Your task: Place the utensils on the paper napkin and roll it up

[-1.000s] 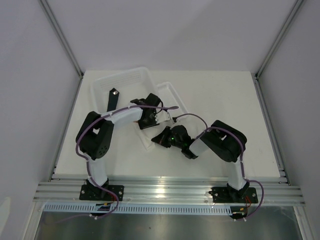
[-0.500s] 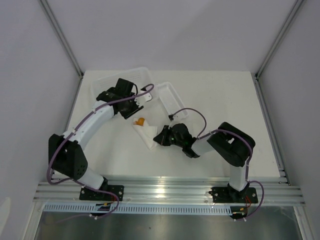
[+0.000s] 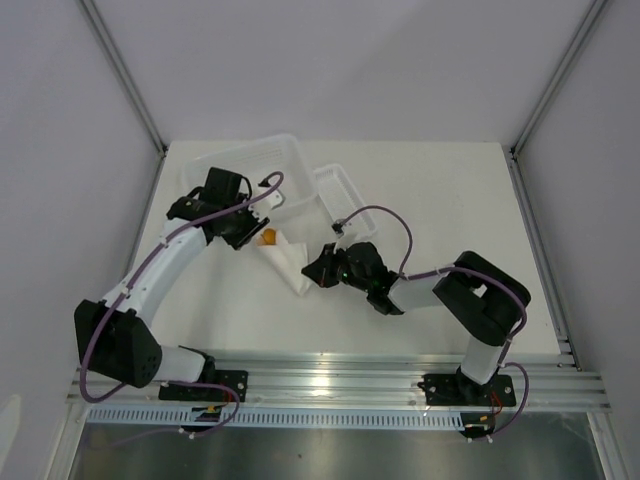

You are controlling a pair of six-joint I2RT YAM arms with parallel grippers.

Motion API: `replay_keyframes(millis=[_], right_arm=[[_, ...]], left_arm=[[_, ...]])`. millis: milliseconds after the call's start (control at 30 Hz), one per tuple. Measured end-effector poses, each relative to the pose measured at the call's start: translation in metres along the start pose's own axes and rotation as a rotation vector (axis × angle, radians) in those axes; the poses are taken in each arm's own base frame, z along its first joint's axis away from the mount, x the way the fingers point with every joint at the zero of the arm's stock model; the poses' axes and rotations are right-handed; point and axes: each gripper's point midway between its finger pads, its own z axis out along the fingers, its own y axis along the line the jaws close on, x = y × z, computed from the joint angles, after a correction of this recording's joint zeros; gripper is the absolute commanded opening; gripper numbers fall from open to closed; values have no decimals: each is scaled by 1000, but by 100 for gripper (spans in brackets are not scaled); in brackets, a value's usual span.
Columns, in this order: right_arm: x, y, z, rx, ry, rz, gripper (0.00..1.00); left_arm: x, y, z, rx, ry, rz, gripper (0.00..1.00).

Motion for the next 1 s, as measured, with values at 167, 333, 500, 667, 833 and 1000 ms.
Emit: replay_keyframes(millis=[167, 333, 500, 667, 833, 1000], right_arm=[[-10, 8, -4, -17, -20, -26, 0], [-43, 37, -23, -64, -82, -80, 0], [-114, 95, -54, -179, -256, -176, 0], [-186, 161, -97, -322, -460, -275, 0], [-219, 208, -133, -475, -580, -346, 0], [-230, 240, -161, -619, -650, -388, 0]], left_arm=[[-6, -3, -23, -6, -66, -31, 43], [-11, -15, -63, 3, -147, -34, 55], [-36, -34, -141, -20, -412, 14, 63], [-52, -62, -226, -19, -658, 89, 67], [-63, -81, -267, 20, -796, 101, 86], [-70, -95, -308, 4, -965, 118, 94]])
